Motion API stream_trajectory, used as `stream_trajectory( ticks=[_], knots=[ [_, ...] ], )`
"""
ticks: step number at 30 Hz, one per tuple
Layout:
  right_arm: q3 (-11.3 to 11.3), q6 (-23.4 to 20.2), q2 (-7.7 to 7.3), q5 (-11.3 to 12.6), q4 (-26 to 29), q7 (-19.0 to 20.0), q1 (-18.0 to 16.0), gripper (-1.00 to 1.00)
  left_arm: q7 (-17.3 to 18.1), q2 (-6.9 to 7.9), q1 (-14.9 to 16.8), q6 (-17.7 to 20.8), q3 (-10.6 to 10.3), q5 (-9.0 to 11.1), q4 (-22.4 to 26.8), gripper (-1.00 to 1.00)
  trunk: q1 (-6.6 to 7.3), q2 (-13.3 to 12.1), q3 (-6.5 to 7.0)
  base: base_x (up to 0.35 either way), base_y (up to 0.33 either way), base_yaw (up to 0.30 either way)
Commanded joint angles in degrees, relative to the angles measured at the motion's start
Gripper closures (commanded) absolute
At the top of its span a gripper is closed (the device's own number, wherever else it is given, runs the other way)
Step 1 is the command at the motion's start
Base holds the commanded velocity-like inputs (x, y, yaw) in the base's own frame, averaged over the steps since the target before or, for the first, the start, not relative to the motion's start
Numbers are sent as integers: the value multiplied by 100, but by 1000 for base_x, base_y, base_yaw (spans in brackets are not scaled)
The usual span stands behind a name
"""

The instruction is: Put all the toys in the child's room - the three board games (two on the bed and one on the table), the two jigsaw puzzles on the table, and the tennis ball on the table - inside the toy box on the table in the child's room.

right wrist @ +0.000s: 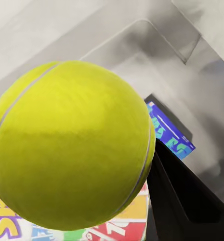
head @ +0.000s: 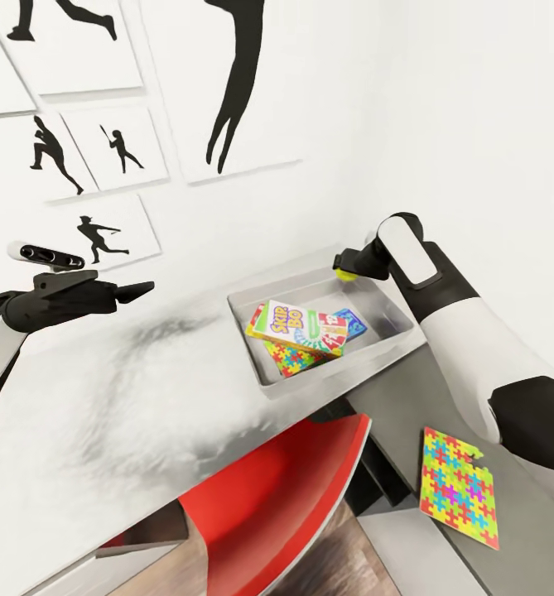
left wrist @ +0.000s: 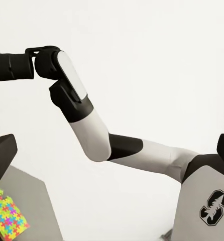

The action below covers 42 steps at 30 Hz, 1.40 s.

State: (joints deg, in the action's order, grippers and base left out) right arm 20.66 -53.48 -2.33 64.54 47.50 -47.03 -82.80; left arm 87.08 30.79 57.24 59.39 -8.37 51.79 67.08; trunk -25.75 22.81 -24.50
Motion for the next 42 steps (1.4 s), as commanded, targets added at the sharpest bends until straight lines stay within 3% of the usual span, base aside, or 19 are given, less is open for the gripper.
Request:
stream_trajectory(
  ticks=[1, 42],
  knots=[
    [27, 3, -4, 71, 5, -81, -6, 100, 28, 6, 7, 61, -18, 8, -1, -100, -4, 11, -10, 9, 67, -5],
    [52, 11, 21, 77, -218, -60, 1, 100, 11, -2, -29, 61, -40, 3, -2, -100, -4, 11, -9, 28, 41, 0]
  ],
)
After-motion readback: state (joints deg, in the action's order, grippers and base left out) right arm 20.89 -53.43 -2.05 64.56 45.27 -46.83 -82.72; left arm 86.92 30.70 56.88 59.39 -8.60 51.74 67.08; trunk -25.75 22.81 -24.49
